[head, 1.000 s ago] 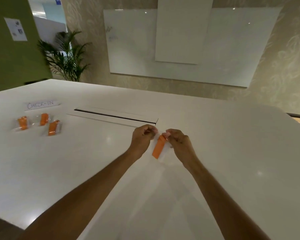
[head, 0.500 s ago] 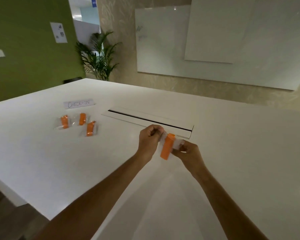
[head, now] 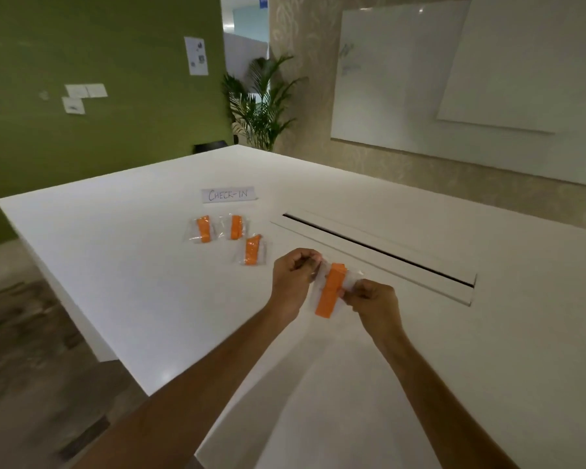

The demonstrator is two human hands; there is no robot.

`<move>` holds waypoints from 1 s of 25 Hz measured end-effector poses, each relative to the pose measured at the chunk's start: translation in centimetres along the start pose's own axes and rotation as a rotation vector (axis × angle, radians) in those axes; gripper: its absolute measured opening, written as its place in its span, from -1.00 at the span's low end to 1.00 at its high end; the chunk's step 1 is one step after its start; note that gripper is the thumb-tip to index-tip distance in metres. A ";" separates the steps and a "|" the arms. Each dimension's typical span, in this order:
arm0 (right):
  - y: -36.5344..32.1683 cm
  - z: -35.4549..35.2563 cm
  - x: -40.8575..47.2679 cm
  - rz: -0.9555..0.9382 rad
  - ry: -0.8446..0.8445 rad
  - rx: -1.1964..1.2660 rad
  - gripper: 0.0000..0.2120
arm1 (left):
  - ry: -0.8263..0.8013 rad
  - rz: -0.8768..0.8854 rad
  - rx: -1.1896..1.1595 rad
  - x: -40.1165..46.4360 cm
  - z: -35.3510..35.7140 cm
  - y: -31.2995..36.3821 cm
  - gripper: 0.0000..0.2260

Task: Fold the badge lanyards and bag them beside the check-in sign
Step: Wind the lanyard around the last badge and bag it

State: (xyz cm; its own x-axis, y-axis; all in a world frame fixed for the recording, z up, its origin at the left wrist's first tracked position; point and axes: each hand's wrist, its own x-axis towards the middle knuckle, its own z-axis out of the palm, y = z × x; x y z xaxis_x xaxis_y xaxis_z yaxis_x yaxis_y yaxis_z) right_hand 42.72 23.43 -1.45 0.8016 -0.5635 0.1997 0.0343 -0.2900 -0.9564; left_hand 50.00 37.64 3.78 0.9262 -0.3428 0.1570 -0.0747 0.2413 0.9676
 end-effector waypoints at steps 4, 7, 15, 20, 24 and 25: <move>-1.7 5.7 1.9 -0.055 -0.096 -0.019 -0.75 | 0.063 0.035 -0.043 2.0 -5.2 1.0 -0.89; -3.0 9.6 3.3 -0.060 -0.142 -0.031 -0.85 | 0.105 0.056 -0.059 3.9 -9.3 1.2 -0.89; -4.9 18.4 6.8 -0.064 -0.201 -0.056 -0.82 | 0.134 -0.110 0.020 6.8 -18.6 0.4 -0.93; -5.2 23.3 8.7 -0.029 -0.228 -0.096 -0.94 | 0.224 -0.186 0.183 8.5 -22.4 -1.3 -0.93; -5.3 27.1 10.9 -0.003 -0.255 -0.181 -0.87 | 0.334 -0.232 0.339 11.0 -25.0 -1.9 -0.96; -5.2 27.8 11.5 0.001 -0.254 -0.198 -0.83 | 0.357 -0.244 0.382 11.7 -25.5 -2.0 -0.96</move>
State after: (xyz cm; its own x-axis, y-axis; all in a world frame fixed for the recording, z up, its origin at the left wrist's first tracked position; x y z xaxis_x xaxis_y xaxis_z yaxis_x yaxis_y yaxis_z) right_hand 68.36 40.02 -0.08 0.9257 -0.3603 0.1155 -0.0634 -0.4489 -0.8913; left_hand 70.40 56.33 -1.40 0.9958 -0.0037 -0.0918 0.0898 -0.1741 0.9806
